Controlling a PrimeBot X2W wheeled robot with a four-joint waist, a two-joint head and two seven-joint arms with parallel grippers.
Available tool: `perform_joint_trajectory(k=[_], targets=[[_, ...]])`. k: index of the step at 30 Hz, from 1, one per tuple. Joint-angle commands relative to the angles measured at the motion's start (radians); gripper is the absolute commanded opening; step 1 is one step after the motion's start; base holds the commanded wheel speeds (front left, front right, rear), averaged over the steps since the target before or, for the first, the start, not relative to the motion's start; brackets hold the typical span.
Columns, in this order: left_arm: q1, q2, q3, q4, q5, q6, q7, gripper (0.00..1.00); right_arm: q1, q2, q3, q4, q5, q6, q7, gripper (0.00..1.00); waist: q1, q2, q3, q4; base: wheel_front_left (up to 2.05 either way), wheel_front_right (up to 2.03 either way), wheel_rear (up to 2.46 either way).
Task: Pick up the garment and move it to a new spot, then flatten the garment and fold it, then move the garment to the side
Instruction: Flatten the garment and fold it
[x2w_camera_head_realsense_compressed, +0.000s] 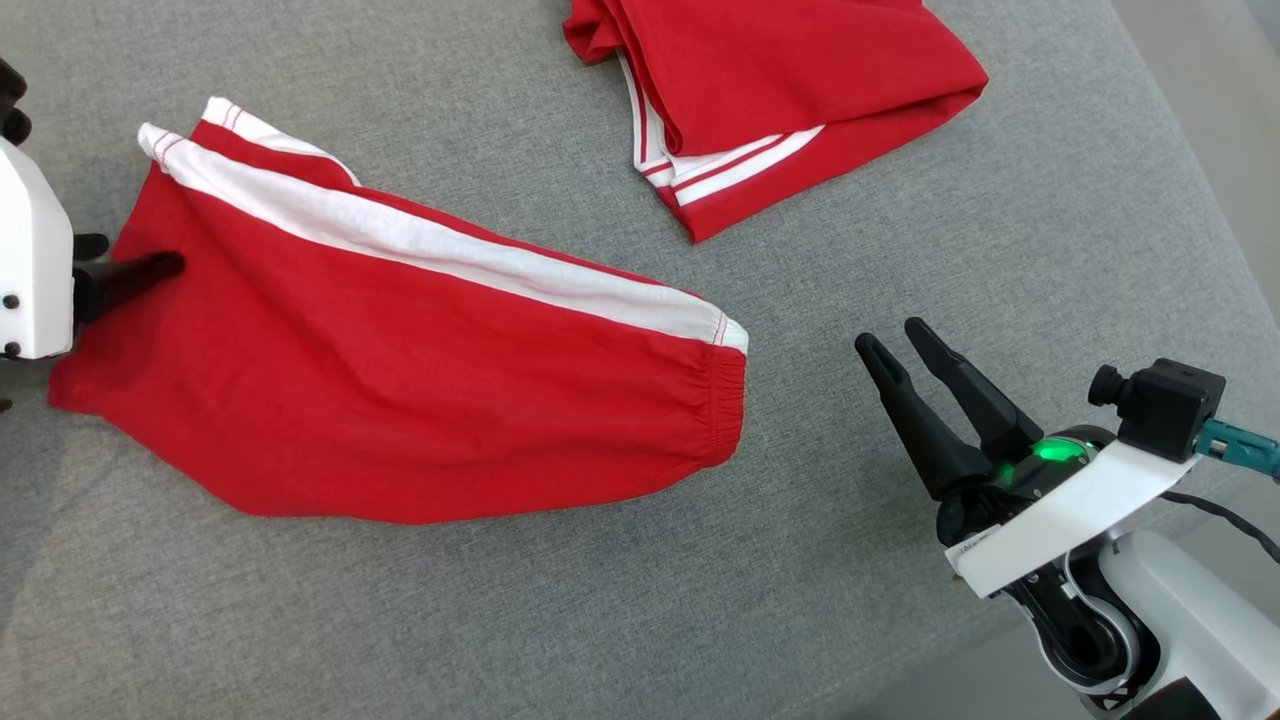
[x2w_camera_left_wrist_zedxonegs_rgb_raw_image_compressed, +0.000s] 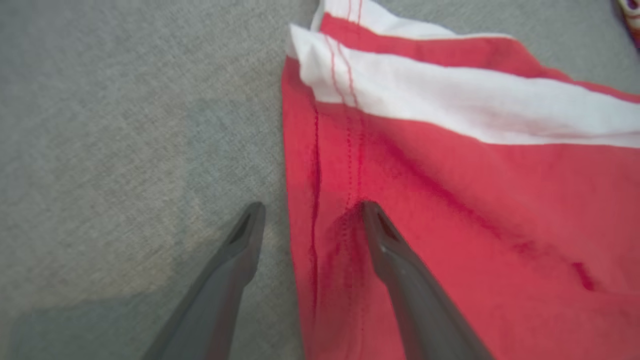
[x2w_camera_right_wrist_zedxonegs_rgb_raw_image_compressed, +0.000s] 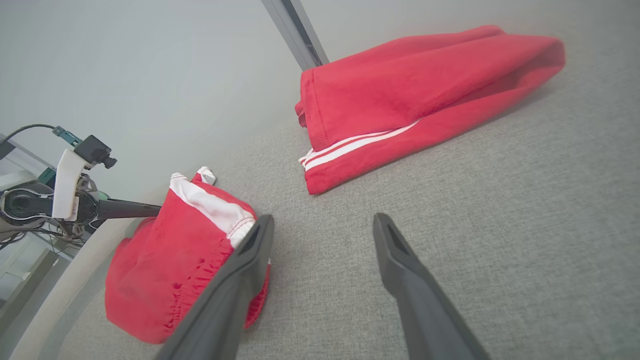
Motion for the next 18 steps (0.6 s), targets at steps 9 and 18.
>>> perform_joint_trajectory(k=[9, 18], targets=[[-0.007, -0.022, -0.004, -0.083, -0.033, -0.001, 0.022, 0.25, 0.017, 0.013, -0.028, 0.0, -0.032, 0.001, 0.014, 1.0, 0.0, 0.0, 0.009, 0.001, 0.0, 0.0, 0.0], [0.012, -0.02, -0.002, -0.042, -0.057, 0.0, 0.017, 0.0, 0.026, 0.022, -0.048, 0.022, -0.052, 0.001, 0.029, 1.0, 0.0, 0.0, -0.038, 0.032, 0.0, 0.0, 0.0]])
